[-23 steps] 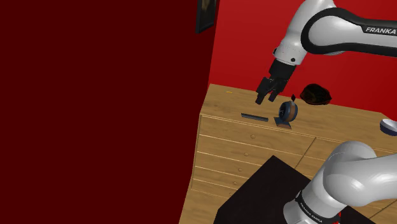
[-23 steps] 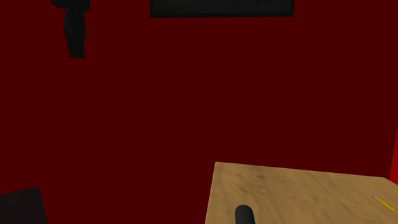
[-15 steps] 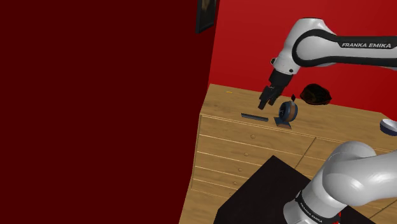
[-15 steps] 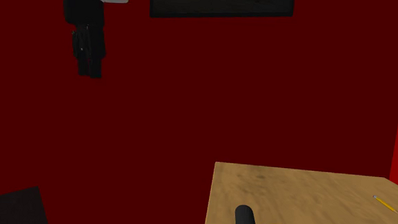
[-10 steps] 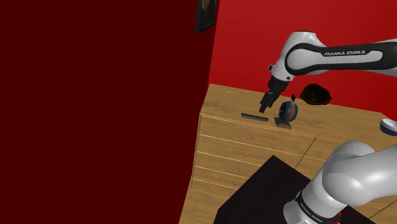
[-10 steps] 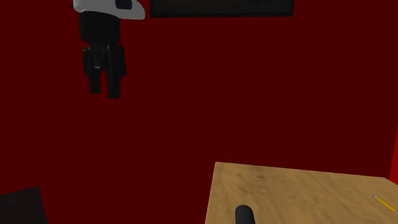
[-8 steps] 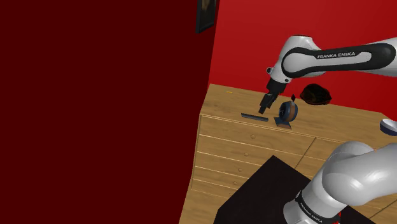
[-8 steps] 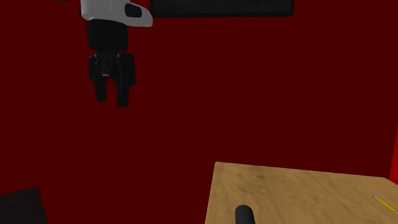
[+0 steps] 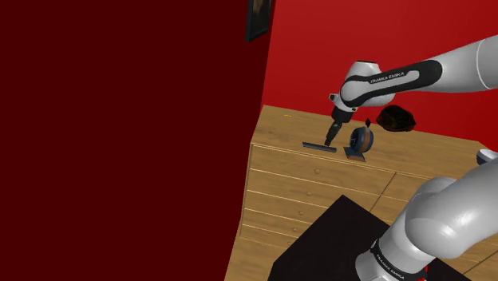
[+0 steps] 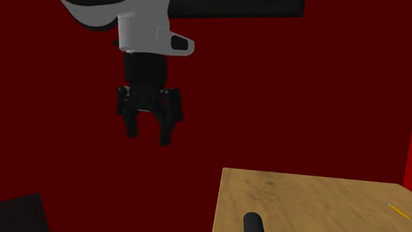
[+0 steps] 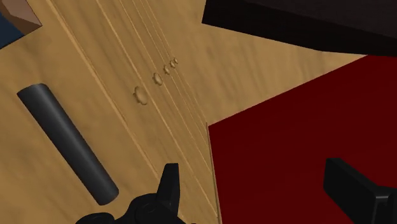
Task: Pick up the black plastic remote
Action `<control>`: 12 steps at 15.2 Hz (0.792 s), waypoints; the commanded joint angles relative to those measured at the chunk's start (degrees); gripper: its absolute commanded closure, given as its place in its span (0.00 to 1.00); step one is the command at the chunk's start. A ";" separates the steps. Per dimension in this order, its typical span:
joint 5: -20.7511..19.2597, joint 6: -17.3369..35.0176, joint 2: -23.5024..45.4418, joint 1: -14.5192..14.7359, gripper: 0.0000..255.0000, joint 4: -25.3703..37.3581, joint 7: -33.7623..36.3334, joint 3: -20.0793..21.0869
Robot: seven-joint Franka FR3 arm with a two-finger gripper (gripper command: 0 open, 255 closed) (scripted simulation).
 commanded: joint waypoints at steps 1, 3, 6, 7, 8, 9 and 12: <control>1.04 2.65 4.63 0.86 0.00 2.07 -4.59 -2.40; 3.03 5.10 9.47 1.72 0.00 4.29 -9.44 -4.66; 7.75 8.20 17.28 2.60 0.00 8.25 -17.52 -7.34; 9.73 9.03 20.01 2.64 0.00 9.74 -20.39 -7.91; 11.85 9.74 22.77 2.47 0.00 11.33 -23.29 -8.23; 14.01 10.32 25.53 2.04 0.00 13.00 -26.17 -8.29; 20.08 11.40 33.55 -0.50 0.00 18.57 -34.13 -7.11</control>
